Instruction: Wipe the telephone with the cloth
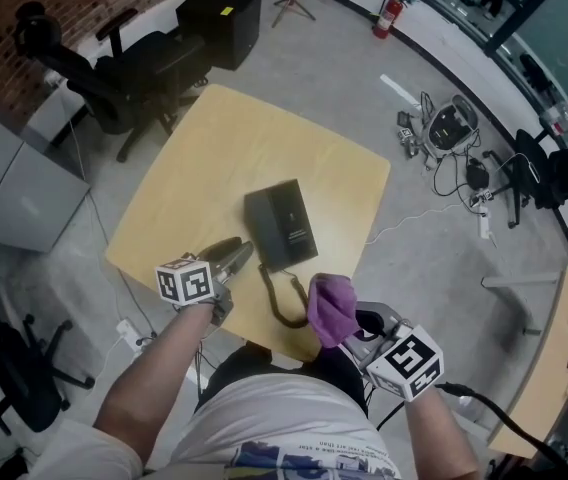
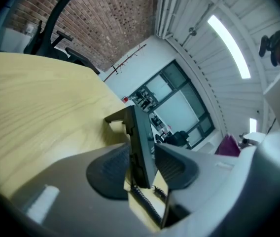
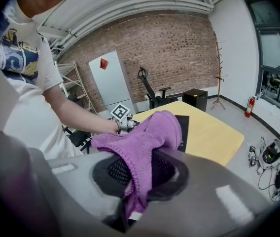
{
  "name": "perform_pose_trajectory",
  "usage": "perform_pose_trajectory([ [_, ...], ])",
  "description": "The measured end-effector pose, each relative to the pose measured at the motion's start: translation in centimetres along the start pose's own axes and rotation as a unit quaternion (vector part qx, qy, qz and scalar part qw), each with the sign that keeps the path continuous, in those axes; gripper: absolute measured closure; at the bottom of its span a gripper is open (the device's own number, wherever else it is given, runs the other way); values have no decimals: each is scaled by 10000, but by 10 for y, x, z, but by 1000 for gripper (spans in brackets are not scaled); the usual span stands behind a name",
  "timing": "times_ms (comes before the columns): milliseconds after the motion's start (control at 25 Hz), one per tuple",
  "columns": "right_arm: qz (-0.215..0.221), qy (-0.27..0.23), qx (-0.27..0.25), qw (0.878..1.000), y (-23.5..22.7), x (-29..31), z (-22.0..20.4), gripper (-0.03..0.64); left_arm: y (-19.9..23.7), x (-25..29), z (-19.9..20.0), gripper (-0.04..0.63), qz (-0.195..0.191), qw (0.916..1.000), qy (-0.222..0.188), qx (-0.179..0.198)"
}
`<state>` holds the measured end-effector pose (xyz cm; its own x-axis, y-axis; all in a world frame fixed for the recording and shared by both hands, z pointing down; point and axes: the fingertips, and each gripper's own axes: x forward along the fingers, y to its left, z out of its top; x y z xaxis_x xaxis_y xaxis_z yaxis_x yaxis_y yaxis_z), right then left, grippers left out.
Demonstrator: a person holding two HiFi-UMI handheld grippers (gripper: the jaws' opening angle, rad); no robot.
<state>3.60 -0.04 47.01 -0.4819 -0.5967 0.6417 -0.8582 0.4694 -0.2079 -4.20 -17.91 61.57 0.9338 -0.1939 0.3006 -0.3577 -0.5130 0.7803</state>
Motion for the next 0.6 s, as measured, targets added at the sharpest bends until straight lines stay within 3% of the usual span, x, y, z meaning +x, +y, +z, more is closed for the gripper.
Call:
perform_pose_trajectory([
  [120, -13, -29, -39, 10000, 10, 0, 0, 574, -16, -23, -5, 436, -172, 9998, -99, -39],
  [240, 46, -88, -156, 9998, 19, 0, -4, 574, -39, -49, -16, 452, -314, 9993, -112, 164],
  [440, 323, -162, -562, 9978, 27, -8, -12, 574, -96, -77, -40, 474, -371, 9942, -44, 1009],
  [600, 542, -376, -857, 9941, 31, -22, -20, 574, -143, -85, -78, 532, -179, 9825, 302, 1832],
])
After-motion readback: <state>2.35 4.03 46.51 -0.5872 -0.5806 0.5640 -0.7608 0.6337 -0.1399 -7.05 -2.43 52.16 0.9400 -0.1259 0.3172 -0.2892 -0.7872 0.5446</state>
